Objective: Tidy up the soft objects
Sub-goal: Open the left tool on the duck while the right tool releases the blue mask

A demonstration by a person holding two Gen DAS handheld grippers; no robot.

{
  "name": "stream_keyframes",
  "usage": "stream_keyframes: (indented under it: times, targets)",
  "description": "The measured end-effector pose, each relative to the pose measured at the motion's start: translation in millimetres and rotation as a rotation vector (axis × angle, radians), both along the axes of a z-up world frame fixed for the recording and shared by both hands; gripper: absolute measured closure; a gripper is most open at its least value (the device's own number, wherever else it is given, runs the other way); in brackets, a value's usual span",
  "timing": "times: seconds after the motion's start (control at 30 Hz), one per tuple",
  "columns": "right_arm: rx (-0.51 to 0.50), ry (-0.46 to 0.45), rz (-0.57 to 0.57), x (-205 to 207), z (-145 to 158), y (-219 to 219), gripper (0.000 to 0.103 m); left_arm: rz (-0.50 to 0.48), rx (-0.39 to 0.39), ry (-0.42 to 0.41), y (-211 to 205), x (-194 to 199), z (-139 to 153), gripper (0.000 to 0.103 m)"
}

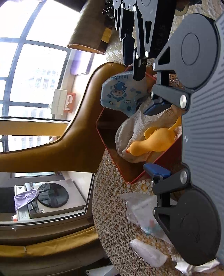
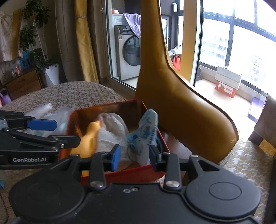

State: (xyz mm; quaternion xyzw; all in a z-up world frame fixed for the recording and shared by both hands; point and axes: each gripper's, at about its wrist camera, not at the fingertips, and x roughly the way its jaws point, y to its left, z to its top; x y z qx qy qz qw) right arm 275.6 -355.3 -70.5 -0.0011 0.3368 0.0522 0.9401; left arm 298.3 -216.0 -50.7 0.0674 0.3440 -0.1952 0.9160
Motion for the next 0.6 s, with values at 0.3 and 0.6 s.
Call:
stream_keyframes:
  times: [0.3,0.6]
  targets:
    - [0.013,-0.060,0.063,-50,40,26,0.060,0.041,-0.023,-0.053,31,-53,38,0.042]
    - [0.053,-0.084,0.114,-85,65,55,0.050,0.083,-0.056,-0.101,76,-101,65,0.031]
